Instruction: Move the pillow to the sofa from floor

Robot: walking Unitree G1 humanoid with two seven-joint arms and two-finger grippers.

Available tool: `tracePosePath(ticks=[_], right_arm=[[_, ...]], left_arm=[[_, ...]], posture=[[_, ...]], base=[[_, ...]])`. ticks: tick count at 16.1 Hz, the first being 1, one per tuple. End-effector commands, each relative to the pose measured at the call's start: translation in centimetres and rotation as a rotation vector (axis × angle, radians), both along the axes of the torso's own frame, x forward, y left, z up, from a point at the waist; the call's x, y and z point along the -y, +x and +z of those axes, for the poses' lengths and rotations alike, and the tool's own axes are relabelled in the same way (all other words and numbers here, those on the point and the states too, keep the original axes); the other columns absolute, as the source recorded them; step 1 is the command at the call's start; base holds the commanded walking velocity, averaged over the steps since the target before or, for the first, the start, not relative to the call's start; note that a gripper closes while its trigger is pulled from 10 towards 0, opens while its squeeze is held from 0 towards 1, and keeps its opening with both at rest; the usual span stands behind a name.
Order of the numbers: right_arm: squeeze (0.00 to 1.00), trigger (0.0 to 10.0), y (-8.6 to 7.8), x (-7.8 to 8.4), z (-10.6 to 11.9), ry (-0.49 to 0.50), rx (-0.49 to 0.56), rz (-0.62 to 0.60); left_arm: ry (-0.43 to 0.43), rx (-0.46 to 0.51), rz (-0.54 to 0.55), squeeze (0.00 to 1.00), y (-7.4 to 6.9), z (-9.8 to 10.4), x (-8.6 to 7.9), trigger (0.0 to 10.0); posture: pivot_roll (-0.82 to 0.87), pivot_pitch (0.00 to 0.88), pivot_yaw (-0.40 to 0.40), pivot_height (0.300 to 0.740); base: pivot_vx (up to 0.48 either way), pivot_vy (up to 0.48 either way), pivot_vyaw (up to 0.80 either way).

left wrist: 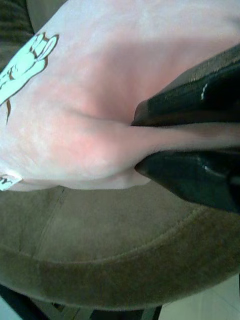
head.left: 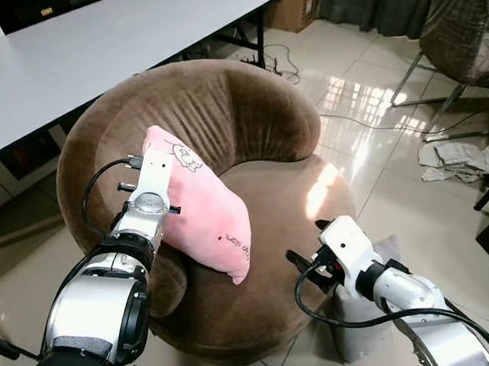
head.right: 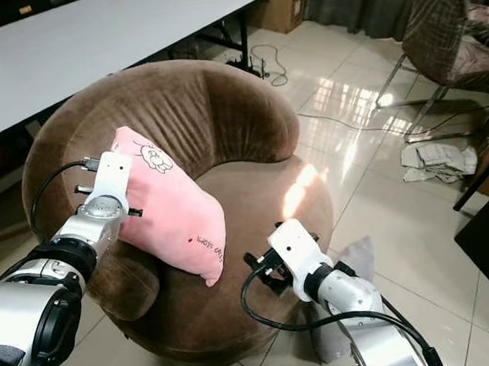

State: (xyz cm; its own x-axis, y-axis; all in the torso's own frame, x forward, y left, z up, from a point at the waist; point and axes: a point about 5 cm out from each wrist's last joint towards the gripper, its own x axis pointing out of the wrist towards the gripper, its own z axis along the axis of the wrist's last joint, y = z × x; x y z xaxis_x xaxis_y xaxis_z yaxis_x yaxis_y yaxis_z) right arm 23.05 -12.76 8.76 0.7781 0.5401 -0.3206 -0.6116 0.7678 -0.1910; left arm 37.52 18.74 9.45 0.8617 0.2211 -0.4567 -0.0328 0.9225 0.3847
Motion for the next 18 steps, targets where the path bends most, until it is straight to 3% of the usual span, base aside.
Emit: tracePosePath(ticks=[1,4,8,10,11,12,13,16,17,18], right_arm=[[0.0,10.0,0.1,-0.1,0.5,0.047,0.019,0.02],[0.0,10.0,0.0,0.0,0.5,0.061,0.018,0.032],[0.0,10.0,0.1,0.0,0.4,0.064,0.027,0.03],[0.0,10.0,0.3,-0.2,0.5,0.069,0.036,0.029],[0.0,10.0,0.3,-0.1,0.5,0.065,0.051,0.008],[0.0,10.0,0.4,0.1,0.6,0.044,0.084,-0.045],[0.0,10.0,0.8,0.8,0.5,0.027,0.119,-0.171],[0.0,10.0,0.8,1.5,0.8,0.077,0.15,-0.327],[0.0,10.0,0.6,1.5,0.7,0.088,0.149,-0.361],[0.0,10.0,0.6,1.5,0.6,0.095,0.144,-0.375]], left_arm=[[-0.011,-0.001,0.0,1.0,0.1,0.2,-0.2,10.0],[0.014,0.041,0.014,1.0,0.4,1.1,-0.9,10.0],[0.083,0.181,0.049,1.0,1.3,3.5,-2.3,10.0],[0.076,0.26,0.024,1.0,1.7,4.8,-2.5,10.0],[0.006,0.337,-0.033,1.0,2.0,5.5,-1.7,10.0],[-0.161,0.433,-0.112,0.82,2.2,6.3,-0.2,10.0],[-0.294,0.521,-0.19,0.0,1.7,6.7,0.9,10.0],[-0.386,0.614,-0.314,0.0,-1.0,6.4,2.0,10.0],[-0.429,0.635,-0.374,0.0,-3.0,6.2,2.4,10.0],[-0.384,0.622,-0.427,0.0,-4.0,5.6,2.6,10.0]], posture=[[-0.12,0.046,0.042,0.74],[-0.12,0.039,0.041,0.74],[-0.11,0.023,0.04,0.74],[-0.11,0.016,0.041,0.74],[-0.1,0.005,0.043,0.74],[-0.1,0.0,0.048,0.74],[-0.1,0.0,0.052,0.74],[-0.09,0.002,0.063,0.74],[-0.09,0.002,0.063,0.74],[-0.08,0.002,0.062,0.74]], base=[[0.0,0.0,0.0],[0.0,0.0,0.0],[0.0,0.0,0.0],[0.0,0.0,0.0],[0.0,0.0,0.0],[0.0,0.0,0.0],[0.0,0.0,0.0],[0.0,0.0,0.27],[0.0,0.0,0.8],[0.0,0.0,0.8]])
